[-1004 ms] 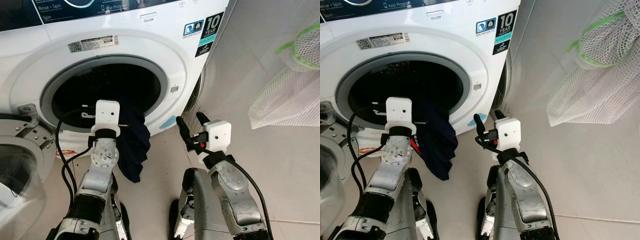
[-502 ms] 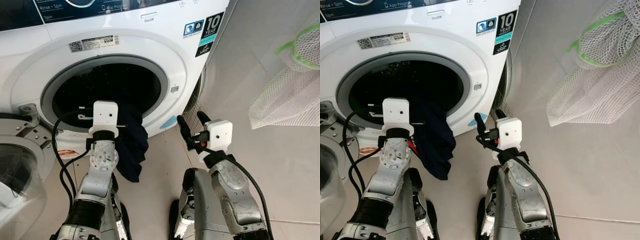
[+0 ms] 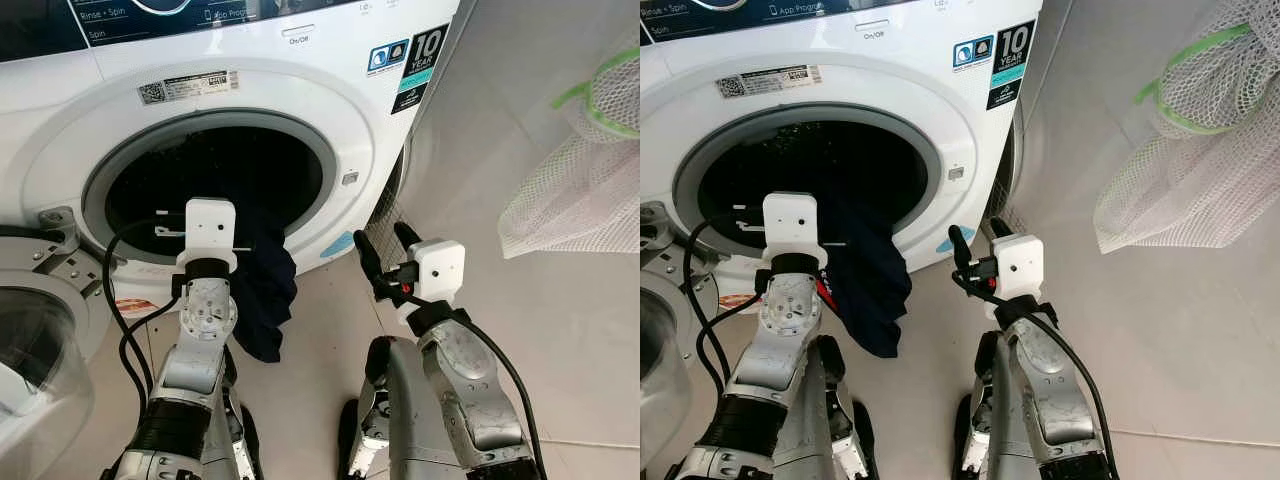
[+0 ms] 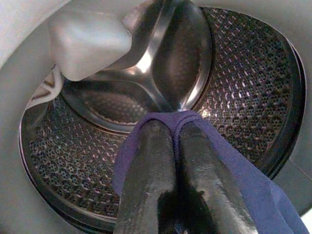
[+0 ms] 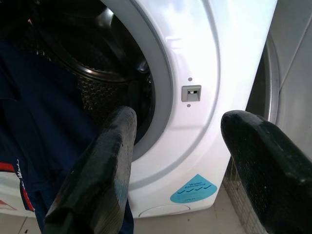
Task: Clothes washing
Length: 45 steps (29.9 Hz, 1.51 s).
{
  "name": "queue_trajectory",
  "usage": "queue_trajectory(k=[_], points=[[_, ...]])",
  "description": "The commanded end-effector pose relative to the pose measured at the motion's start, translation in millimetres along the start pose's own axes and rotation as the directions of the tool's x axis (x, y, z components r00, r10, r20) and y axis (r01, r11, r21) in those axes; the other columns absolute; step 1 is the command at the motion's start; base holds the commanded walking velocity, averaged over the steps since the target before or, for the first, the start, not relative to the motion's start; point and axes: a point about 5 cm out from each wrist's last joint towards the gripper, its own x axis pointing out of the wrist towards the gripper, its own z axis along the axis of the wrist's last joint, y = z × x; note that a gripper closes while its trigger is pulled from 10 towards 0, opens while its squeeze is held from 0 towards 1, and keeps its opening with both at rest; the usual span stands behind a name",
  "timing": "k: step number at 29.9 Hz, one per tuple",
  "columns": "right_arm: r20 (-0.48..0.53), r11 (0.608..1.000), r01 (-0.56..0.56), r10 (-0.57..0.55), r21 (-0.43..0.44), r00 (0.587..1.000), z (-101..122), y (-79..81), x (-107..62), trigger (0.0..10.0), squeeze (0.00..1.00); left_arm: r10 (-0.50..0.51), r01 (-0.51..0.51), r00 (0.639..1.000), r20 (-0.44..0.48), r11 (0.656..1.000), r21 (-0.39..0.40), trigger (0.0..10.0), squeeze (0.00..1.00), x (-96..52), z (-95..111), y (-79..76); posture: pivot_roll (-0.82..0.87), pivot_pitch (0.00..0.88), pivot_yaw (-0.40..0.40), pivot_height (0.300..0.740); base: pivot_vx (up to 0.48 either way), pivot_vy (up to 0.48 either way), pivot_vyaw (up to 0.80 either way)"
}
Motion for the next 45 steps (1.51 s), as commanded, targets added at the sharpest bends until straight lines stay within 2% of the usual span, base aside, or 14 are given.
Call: queue_trajectory(k=[1, 19, 45], points=[[-0.012, 1.0, 0.004, -0.004, 0.005, 1.0, -4.0, -0.8, -2.4, 10.0, 0.0, 0.002, -0.002, 1.0, 0.005, 1.0, -0.006, 10.0, 0.0, -2.3, 2.2, 1.0, 0.09, 0.312, -0.062, 0.511, 0.0, 0.0, 0.0], [-0.015, 1.0, -0.006, 0.006, 0.002, 1.0, -4.4, 1.1, -2.0, 10.0, 0.0, -0.03, 0.03, 0.999, -0.012, 1.0, -0.004, 10.0, 0.0, -2.3, 1.0, -2.1, 0.1, 0.313, -0.061, 0.511, 0.0, 0.0, 0.0], [-0.018, 1.0, -0.025, 0.025, 0.006, 1.0, -5.6, 3.9, -0.9, 10.0, 0.0, -0.075, 0.076, 0.997, 0.028, 0.997, -0.009, 10.0, 0.0, 1.4, 9.8, -5.4, 0.1, 0.302, -0.058, 0.511, 0.3, 0.0, 0.0]])
